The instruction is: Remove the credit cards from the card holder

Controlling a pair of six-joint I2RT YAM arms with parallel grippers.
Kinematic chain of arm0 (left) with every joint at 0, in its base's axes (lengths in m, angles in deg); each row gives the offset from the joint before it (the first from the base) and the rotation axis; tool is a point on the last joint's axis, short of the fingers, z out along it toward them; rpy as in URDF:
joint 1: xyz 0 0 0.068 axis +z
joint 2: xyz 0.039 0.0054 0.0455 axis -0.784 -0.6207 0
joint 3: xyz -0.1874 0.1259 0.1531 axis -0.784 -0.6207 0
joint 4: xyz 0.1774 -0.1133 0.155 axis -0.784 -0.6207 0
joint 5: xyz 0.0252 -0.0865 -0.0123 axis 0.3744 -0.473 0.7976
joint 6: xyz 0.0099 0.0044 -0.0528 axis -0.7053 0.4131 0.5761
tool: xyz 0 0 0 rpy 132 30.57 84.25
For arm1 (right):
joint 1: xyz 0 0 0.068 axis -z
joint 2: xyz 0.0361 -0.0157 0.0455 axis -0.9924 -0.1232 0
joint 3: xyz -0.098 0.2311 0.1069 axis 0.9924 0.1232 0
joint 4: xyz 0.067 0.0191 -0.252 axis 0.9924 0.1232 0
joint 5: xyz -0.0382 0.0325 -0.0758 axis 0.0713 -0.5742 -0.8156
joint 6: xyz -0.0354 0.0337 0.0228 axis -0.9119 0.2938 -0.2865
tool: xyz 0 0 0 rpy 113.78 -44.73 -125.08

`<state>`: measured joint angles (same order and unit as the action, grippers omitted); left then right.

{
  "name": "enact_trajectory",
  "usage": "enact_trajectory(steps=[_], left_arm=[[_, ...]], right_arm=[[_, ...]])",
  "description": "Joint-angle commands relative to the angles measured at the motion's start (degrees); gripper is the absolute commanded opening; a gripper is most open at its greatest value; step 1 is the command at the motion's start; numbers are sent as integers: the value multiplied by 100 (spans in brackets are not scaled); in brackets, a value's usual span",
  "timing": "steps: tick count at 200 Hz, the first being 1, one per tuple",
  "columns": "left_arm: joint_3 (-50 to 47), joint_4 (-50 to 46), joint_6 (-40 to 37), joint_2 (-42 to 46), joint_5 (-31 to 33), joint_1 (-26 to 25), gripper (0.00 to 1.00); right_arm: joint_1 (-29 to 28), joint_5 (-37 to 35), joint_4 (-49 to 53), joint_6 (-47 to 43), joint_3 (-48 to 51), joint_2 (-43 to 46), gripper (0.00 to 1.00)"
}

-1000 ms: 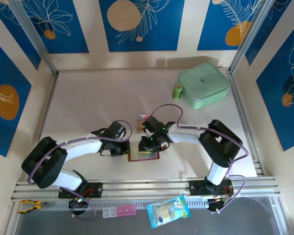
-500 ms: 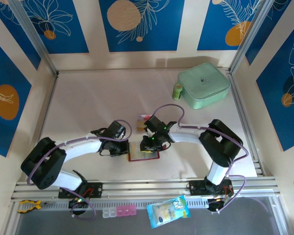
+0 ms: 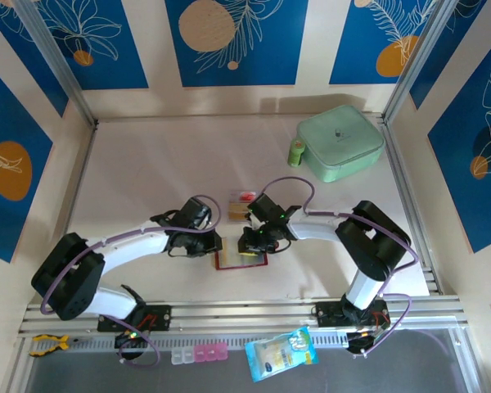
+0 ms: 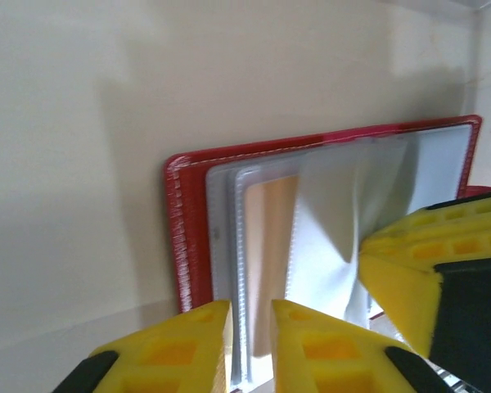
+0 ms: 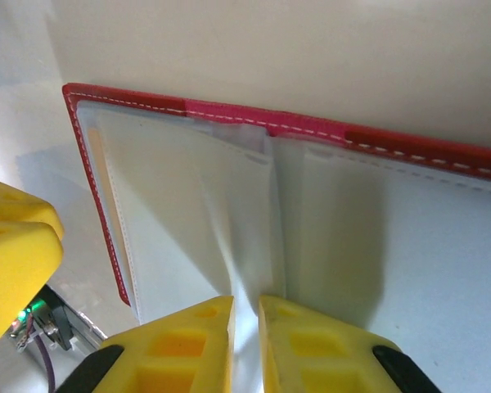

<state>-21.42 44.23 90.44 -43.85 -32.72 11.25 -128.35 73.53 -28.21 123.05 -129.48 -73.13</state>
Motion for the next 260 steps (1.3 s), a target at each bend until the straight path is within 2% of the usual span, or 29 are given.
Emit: enact_trajectory(steps=[1,35,66,170,220,260], left_arm=[[145,266,212,-121,-174,-109,23],[220,434,281,-335,-244,-210,30],[285,440,299,-496,-238,-261,31],[412,694,361,-756,-386,-328,23],[582,522,353,-603,-386,-357,26],[857,508,345,-732,-476,-459,28]], right_arm=[[91,322,-168,26,230,43,16],[227,582,-529,130,447,42,16],[310,725,-702,159,557,33,16],[399,848,-772,162,607,277,17],[528,315,202,-239,416,956,24],[742,-457,1363,-705,145,1199,27]])
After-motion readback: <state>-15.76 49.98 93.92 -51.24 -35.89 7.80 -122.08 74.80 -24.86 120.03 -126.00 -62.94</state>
